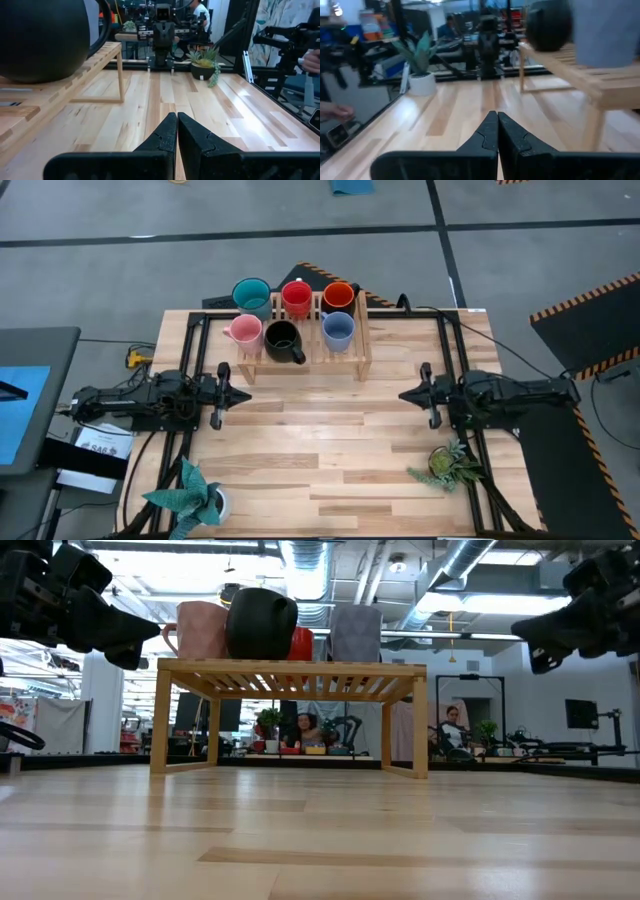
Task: Place coffee mugs
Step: Return to Home Position
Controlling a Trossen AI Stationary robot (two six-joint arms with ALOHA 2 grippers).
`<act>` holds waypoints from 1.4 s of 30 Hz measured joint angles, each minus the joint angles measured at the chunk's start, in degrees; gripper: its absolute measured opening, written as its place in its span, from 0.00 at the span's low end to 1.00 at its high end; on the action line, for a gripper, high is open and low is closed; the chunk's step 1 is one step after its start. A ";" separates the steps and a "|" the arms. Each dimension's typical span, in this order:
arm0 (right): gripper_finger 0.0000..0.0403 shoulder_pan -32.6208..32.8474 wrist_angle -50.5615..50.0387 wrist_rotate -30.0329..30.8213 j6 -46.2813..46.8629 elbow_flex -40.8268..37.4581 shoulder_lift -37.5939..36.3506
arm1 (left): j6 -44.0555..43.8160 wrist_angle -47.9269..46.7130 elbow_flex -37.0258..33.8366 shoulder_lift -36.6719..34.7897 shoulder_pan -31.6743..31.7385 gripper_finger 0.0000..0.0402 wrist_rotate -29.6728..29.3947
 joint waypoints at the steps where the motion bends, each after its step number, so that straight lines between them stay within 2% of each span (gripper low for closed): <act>1: 0.05 0.01 1.63 -1.08 -0.72 -0.76 0.43 | 0.01 -0.03 0.00 0.00 0.00 0.00 0.01; 8: 0.05 0.17 1.31 -1.50 -3.17 -0.83 0.34 | 0.00 0.01 0.00 0.00 0.00 0.00 -0.01; 17: 0.12 0.17 1.08 -1.45 -2.16 -0.87 3.49 | 0.00 0.00 0.00 0.00 0.00 0.00 0.00; 42: 0.13 0.17 0.90 -1.29 -1.94 -0.96 3.75 | 0.02 0.00 0.00 0.00 0.00 0.00 0.00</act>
